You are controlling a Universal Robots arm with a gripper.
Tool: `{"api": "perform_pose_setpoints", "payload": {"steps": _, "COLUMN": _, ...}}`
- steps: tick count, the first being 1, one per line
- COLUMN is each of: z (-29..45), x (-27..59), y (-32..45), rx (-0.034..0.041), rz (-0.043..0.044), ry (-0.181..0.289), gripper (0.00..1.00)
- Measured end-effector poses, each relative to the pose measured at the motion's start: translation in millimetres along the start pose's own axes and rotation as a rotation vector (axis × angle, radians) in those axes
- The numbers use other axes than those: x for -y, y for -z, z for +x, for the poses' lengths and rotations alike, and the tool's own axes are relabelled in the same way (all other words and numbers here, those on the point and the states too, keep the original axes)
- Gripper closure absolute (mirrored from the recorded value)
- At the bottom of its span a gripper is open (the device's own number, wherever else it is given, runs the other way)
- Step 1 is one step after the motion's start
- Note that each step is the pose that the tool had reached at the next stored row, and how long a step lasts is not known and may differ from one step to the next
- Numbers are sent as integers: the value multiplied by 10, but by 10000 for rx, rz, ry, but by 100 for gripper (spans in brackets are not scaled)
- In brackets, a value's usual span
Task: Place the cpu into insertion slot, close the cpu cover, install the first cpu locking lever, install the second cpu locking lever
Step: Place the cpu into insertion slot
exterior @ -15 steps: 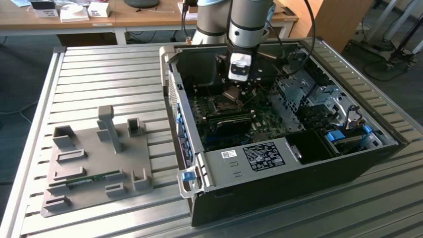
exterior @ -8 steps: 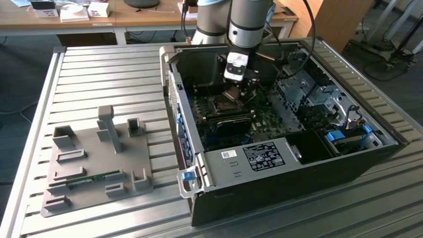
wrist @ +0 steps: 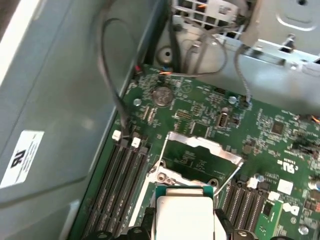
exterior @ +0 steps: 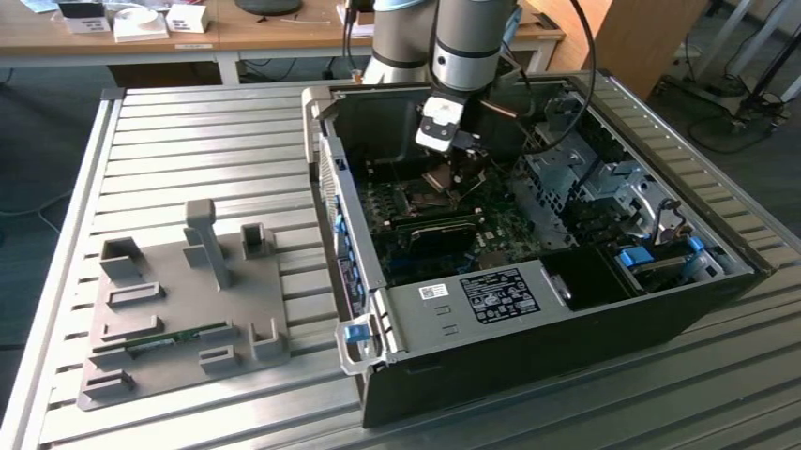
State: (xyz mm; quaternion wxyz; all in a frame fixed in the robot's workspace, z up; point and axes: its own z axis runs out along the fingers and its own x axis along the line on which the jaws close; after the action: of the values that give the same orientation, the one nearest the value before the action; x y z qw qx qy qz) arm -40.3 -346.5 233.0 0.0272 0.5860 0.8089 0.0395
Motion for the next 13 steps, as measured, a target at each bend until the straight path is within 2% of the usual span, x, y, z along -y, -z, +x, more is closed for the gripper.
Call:
{"api": "perform_pose_setpoints", "payload": {"steps": 6, "z": 0, "x": 0, "y": 0, "rx": 11, "rz": 3, "ry": -120, "gripper": 46}}
{"api": "perform_pose_setpoints", "payload": {"steps": 7, "z": 1, "x": 0, "y": -1, "rx": -4, "rz": 46, "ry": -122, "gripper": 46}}
{"api": "perform_pose_setpoints", "payload": {"steps": 9, "z": 0, "x": -1, "y": -2, "rx": -55, "rz": 208, "ry": -127, "gripper": 46}}
{"api": "perform_pose_setpoints", "payload": {"steps": 13, "z": 0, "x": 0, "y": -1, "rx": -58, "rz": 219, "ry": -127, "gripper": 46}}
